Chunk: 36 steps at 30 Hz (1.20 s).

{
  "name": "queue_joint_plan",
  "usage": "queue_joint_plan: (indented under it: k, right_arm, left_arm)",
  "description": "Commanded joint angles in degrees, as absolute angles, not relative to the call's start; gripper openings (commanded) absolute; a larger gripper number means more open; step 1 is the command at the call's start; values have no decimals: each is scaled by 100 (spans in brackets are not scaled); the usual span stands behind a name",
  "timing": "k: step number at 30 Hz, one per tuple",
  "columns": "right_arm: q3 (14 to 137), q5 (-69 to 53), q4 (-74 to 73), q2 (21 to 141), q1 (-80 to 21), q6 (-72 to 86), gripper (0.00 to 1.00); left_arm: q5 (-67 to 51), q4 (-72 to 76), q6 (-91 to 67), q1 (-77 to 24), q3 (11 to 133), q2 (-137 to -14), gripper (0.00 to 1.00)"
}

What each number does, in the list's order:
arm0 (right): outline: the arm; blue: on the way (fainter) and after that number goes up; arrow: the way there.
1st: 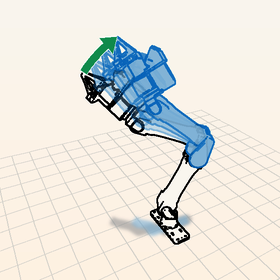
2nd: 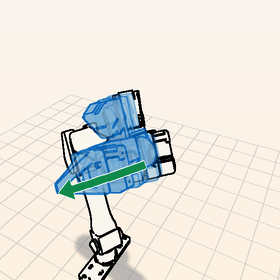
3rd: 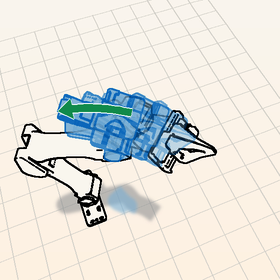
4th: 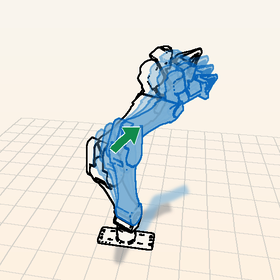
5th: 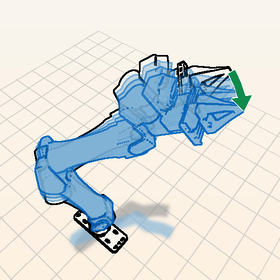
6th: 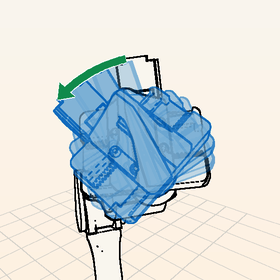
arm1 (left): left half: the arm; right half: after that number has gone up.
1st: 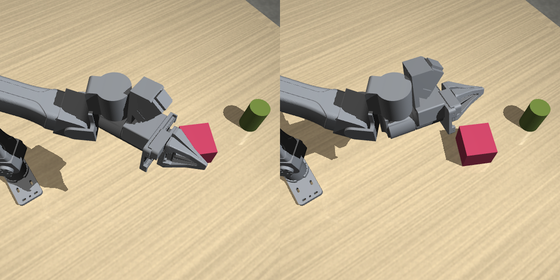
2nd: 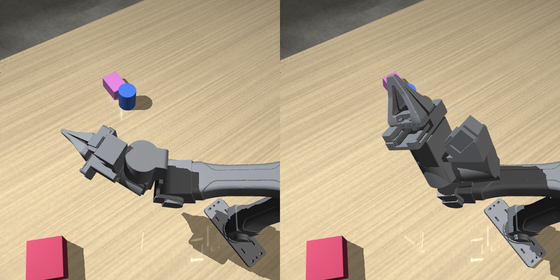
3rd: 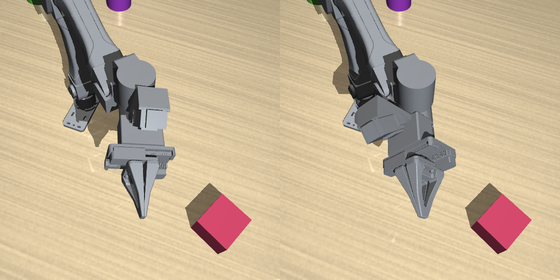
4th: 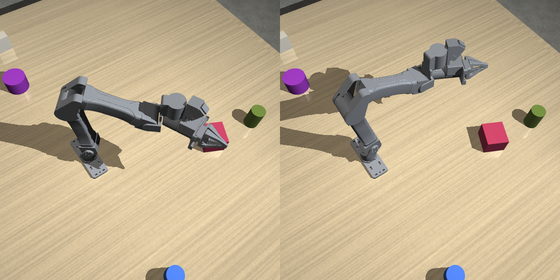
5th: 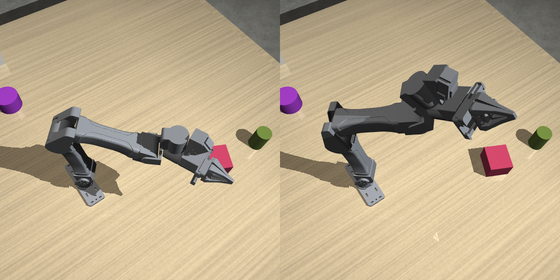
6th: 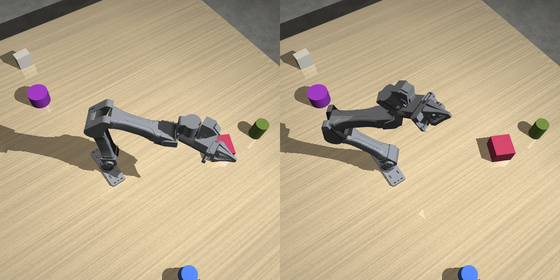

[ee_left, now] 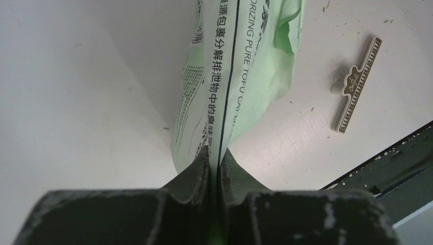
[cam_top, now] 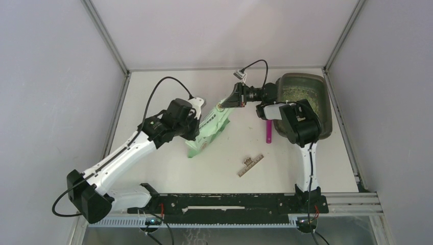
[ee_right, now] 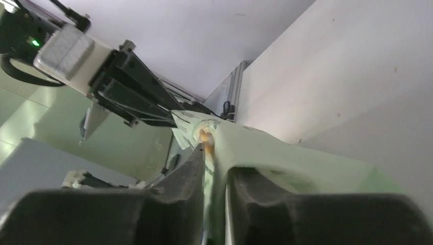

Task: Fill the litter box with clean litter
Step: Close the cat litter bag at the center of the board.

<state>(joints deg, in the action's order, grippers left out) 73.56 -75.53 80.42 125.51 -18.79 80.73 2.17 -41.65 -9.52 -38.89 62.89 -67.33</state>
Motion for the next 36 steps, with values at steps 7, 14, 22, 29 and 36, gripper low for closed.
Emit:
queue_joint_plan:
  k: [7,14,22,29,36]
  right_arm:
    - [7131,-7543,6641,12108,-1390,7776,99]
    - [7941,-5650,-1396,10825,-1407,2790,99]
    - [8191,-4062,-3920,9962,-1661,2437,99]
    - [8238,-3441,-4863,9138,-1860,2688,99]
    - [8206,-3704,-4478,8732,-1796,4364,99]
  left_arm:
    - [435,-4149,-855,-3836,6469,-6721,9]
    - [758,-4227,-846,-3835,6453,-6575,9]
    - [854,-4228,-828,-3838,6373,-6441,10]
    - [788,-4058,-861,-3898,6265,-6459,10]
    - [730,-3871,-900,-3992,6143,-6376,10]
